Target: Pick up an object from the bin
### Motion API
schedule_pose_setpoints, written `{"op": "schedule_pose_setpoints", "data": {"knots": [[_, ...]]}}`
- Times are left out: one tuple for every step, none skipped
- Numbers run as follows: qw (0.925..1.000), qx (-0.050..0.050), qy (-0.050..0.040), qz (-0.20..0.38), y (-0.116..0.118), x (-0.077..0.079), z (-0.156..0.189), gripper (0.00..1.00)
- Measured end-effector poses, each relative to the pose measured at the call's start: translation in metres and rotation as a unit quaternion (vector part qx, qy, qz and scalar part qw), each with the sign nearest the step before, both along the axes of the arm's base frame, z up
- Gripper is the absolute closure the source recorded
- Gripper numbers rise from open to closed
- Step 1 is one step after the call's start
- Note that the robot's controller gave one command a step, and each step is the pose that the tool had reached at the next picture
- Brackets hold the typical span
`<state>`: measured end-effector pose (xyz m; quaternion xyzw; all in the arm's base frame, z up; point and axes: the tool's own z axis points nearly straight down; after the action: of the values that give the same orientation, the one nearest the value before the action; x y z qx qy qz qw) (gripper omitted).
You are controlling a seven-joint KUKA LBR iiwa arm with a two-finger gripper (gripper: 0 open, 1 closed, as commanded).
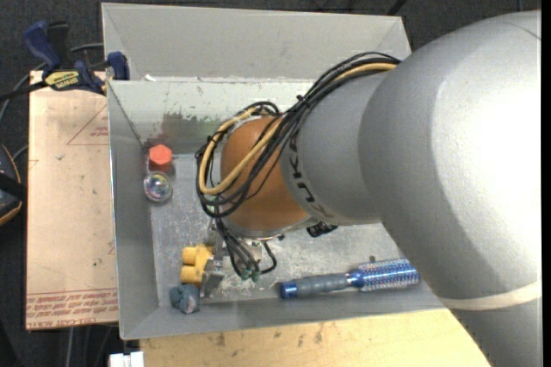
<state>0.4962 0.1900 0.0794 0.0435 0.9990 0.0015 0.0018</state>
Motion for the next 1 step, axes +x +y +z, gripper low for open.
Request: {"op": "schedule_pose_setpoints", "data": {"knots": [[1.0,0.0,-0.0014,0.0,0.0007,0.0017,0.0602,1.0]]}}
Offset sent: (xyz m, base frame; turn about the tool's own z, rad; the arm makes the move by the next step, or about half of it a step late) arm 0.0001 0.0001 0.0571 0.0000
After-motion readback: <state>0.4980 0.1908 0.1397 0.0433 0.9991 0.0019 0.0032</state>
